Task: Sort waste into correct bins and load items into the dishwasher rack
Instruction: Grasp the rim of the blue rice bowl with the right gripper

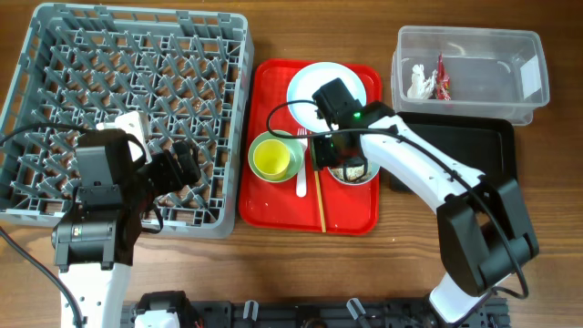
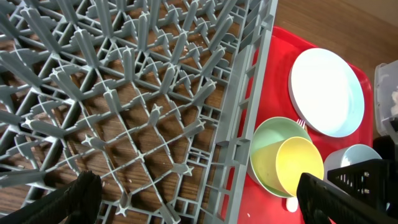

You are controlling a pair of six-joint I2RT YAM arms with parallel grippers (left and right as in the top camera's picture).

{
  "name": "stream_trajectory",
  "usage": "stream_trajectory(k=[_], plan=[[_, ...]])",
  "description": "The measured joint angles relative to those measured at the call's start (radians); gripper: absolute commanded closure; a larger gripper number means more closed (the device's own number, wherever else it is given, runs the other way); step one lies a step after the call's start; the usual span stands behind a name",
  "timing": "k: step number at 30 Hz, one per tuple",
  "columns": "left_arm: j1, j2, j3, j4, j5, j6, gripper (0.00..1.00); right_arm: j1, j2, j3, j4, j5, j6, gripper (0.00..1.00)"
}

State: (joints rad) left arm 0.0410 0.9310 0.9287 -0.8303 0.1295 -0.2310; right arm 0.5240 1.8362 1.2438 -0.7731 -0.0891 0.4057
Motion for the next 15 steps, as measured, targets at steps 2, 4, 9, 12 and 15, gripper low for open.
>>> stream_trajectory(k=[2, 4, 9, 12, 15], plan=[[0.000, 0.000, 0.000, 0.000, 0.000, 0.000, 0.00, 0.000, 0.000, -0.019, 0.016, 0.008, 0.014, 0.50], [0.000, 0.000, 0.000, 0.000, 0.000, 0.000, 0.00, 0.000, 0.000, -0.032, 0.024, 0.012, 0.021, 0.51], [0.000, 0.000, 0.000, 0.000, 0.000, 0.000, 0.00, 0.006, 0.000, -0.050, 0.034, 0.012, 0.030, 0.60], [0.000, 0.000, 0.000, 0.000, 0.000, 0.000, 0.00, 0.017, 0.001, -0.051, 0.035, 0.013, 0.035, 0.62], [0.000, 0.000, 0.000, 0.000, 0.000, 0.000, 0.00, 0.034, 0.002, -0.053, 0.046, 0.020, 0.037, 0.65]])
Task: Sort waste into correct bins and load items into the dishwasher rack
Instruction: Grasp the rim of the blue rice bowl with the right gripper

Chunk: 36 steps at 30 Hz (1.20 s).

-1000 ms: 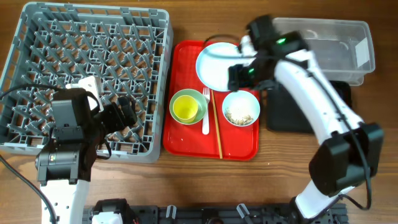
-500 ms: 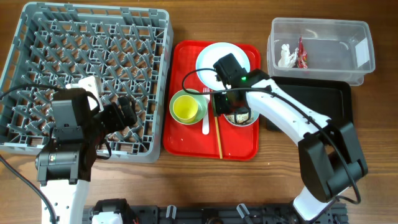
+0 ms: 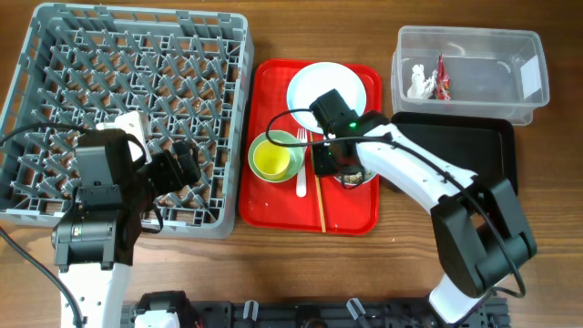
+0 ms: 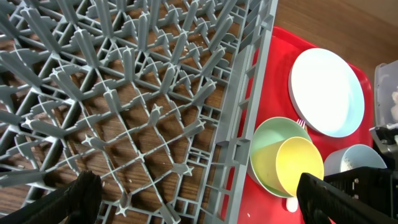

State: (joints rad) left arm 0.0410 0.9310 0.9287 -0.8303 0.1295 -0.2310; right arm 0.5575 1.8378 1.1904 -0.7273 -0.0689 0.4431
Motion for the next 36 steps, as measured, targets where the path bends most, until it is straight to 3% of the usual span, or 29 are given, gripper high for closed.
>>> stream_trajectory(k=[6, 17, 36], plan=[[0.000, 0.000, 0.000, 0.000, 0.000, 0.000, 0.00, 0.014, 0.000, -0.004, 0.007, 0.014, 0.006, 0.69], [0.000, 0.000, 0.000, 0.000, 0.000, 0.000, 0.00, 0.016, 0.009, -0.005, 0.008, 0.038, 0.028, 0.96], [0.000, 0.000, 0.000, 0.000, 0.000, 0.000, 0.00, -0.019, -0.039, 0.184, -0.144, 0.024, -0.032, 0.96]])
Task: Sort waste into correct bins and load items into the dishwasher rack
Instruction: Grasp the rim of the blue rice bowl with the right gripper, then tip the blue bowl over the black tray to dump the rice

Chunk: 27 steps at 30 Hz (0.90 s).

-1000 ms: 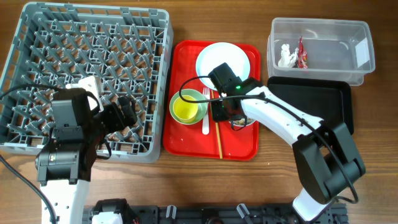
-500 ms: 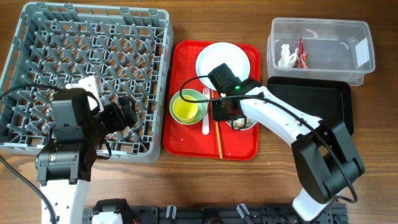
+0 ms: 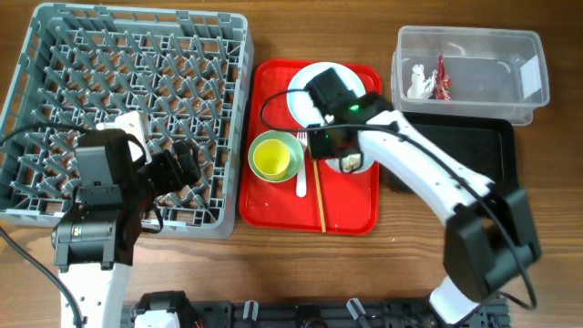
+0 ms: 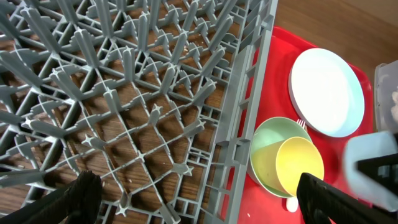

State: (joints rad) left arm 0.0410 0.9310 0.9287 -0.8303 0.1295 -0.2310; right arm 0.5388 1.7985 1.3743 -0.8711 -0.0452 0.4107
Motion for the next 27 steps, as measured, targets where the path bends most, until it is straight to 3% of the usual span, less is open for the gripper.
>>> stream_trajectory(k=[7, 16, 27], plan=[[0.000, 0.000, 0.000, 0.000, 0.000, 0.000, 0.00, -0.150, -0.124, 0.011, -0.012, -0.083, -0.024, 0.96], [0.000, 0.000, 0.000, 0.000, 0.000, 0.000, 0.00, -0.483, -0.134, -0.002, -0.045, -0.399, -0.139, 0.96], [0.000, 0.000, 0.000, 0.000, 0.000, 0.000, 0.00, -0.770, -0.128, -0.235, 0.064, -0.780, -0.246, 0.96]])
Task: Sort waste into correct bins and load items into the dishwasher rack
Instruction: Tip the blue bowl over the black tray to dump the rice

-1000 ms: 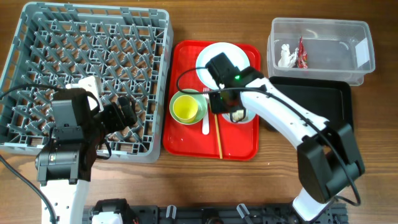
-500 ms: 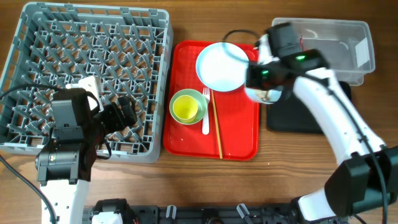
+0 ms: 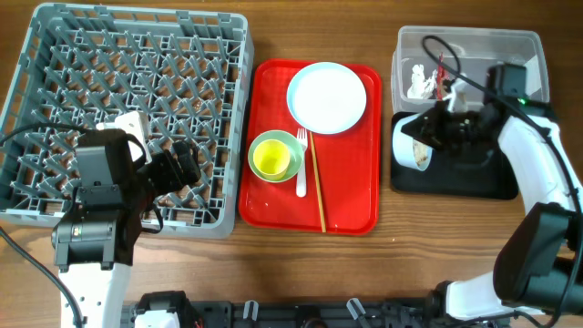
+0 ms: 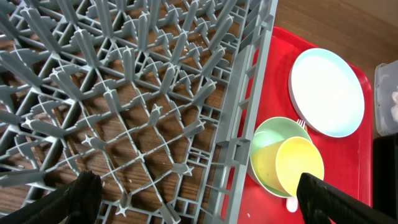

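Note:
My right gripper (image 3: 437,132) is shut on a pale bowl (image 3: 410,146), which is tipped on its side over the left end of the black bin (image 3: 474,182). On the red tray (image 3: 351,214) lie a white plate (image 3: 326,97), a green bowl (image 3: 264,146) with a yellow cup (image 3: 272,159) in it, a white fork (image 3: 301,173) and chopsticks (image 3: 316,182). My left gripper (image 4: 199,204) hovers open over the near right corner of the grey dishwasher rack (image 4: 242,118), with nothing between its fingers.
A clear plastic bin (image 3: 469,33) at the back right holds a few scraps of waste. It sits just behind the black bin. The rack (image 3: 239,109) fills the left side of the table and borders the tray.
My right gripper has carried the bowl from above the tray, near the plate, rightwards to the black bin, where the bowl is now tipped. The left arm has not moved.
My right gripper was at the bowl on the tray's right side, beside the chopsticks, and stayed on it half a second later. It then held the bowl raised near the plate. The bowl is now off the tray, over the black bin.

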You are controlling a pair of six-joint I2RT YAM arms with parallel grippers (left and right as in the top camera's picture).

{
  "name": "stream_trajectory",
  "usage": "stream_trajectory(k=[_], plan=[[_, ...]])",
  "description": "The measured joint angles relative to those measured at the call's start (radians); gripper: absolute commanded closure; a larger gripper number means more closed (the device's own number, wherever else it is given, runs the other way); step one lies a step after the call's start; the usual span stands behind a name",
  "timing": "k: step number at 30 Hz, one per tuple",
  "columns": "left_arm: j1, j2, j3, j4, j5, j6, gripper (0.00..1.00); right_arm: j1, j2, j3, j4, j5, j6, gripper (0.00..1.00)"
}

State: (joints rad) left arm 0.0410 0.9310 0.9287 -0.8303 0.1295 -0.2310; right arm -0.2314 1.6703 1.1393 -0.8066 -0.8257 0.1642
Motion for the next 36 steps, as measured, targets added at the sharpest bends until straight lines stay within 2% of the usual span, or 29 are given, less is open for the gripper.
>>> stream_trajectory(k=[9, 18, 22, 32, 36], plan=[[0.000, 0.000, 0.000, 0.000, 0.000, 0.000, 0.00, -0.182, 0.092, -0.106, 0.113, -0.364, -0.005, 0.96], [0.000, 0.000, 0.000, 0.000, 0.000, 0.000, 0.00, -0.306, 0.182, -0.118, 0.216, -0.671, 0.047, 0.96], [0.000, 0.000, 0.000, 0.000, 0.000, 0.000, 0.00, -0.352, 0.182, -0.118, 0.272, -0.716, 0.121, 0.96], [0.000, 0.000, 0.000, 0.000, 0.000, 0.000, 0.00, -0.484, 0.183, -0.119, 0.444, -0.734, 0.453, 0.96], [0.000, 0.000, 0.000, 0.000, 0.000, 0.000, 0.00, -0.494, 0.183, -0.119, 0.488, -0.733, 0.496, 0.96]])
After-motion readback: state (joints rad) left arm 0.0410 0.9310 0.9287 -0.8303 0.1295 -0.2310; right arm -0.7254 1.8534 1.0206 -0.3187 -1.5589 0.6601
